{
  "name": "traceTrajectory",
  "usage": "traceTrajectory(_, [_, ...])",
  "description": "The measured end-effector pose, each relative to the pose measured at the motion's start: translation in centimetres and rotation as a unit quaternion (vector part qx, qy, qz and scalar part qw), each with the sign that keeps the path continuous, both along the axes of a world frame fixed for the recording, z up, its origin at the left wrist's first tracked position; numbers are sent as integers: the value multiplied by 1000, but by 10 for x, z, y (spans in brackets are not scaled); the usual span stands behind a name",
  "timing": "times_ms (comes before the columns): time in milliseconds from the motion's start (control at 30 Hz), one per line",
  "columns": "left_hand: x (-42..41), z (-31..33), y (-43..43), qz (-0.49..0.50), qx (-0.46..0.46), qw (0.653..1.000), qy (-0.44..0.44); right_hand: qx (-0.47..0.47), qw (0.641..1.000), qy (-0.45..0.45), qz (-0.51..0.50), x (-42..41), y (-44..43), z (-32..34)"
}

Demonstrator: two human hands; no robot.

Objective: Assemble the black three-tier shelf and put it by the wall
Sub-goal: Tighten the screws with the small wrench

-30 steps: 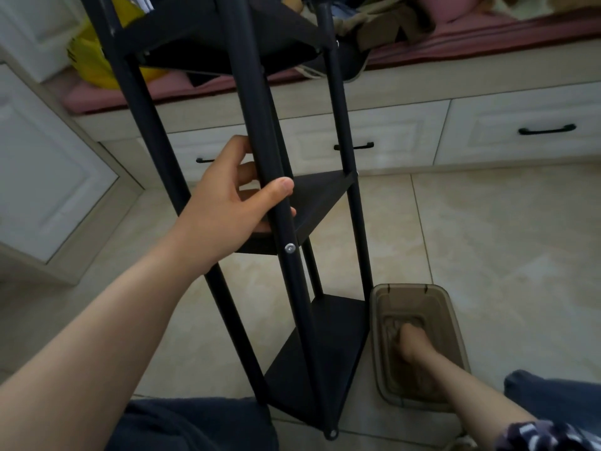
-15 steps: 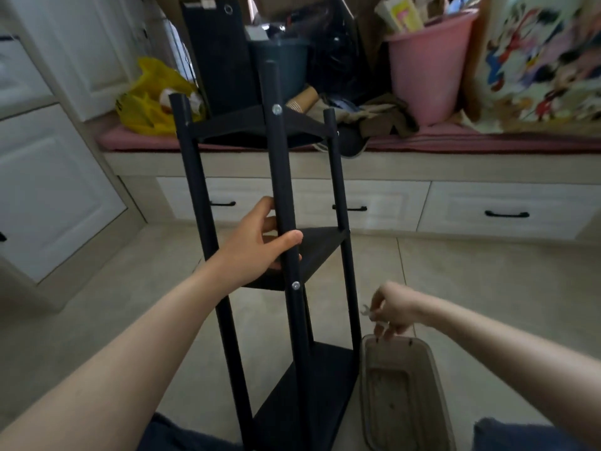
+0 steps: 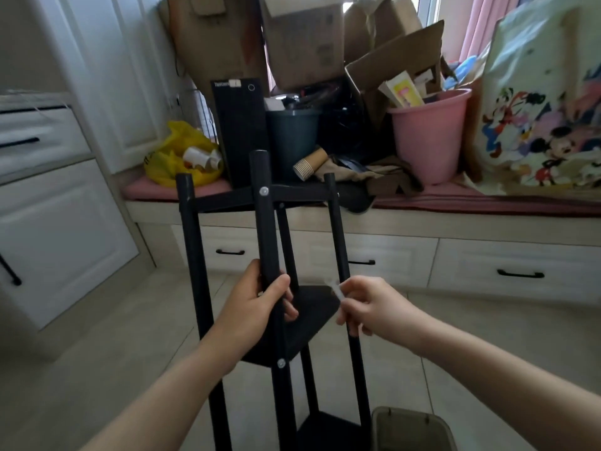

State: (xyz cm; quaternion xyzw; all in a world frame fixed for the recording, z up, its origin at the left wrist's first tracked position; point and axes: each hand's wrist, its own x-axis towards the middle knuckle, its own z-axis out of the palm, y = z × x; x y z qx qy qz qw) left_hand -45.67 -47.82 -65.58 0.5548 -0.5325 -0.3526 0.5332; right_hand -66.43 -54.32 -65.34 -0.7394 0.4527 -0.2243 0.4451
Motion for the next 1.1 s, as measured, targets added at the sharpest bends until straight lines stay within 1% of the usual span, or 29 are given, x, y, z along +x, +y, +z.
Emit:
traceTrajectory(100, [4,0,-1,-8,-1,1000,9,-18,999,-33,16,7,2,12])
traceTrajectory(267, [9,1,-4,-3,-2,1000,22,-19,993,-113,-30,16,-4,30])
traceTrajectory(333, [13,0,-3,-2,-3,999,34,-13,991,-128,-39,17,-8,32])
traceTrajectory(500, [24,-1,4,-24,-18,999,29,-13,993,-108,-41,24,-13,26])
traceTrajectory(633, [27,-1,14,-40,-9,998,46,-21,995,-86,-44,31,-15,21])
traceTrajectory(833, [20,1,23,-73,13,993,95,-31,993,-105,-35,44,-9,19])
traceTrajectory(1000, [13,3,27,-103,26,984,142,-61,993,-104,-18,53,-6,18])
traceTrajectory(1100, [8,6,27,-125,36,980,153,-71,990,-124,-9,54,-5,21])
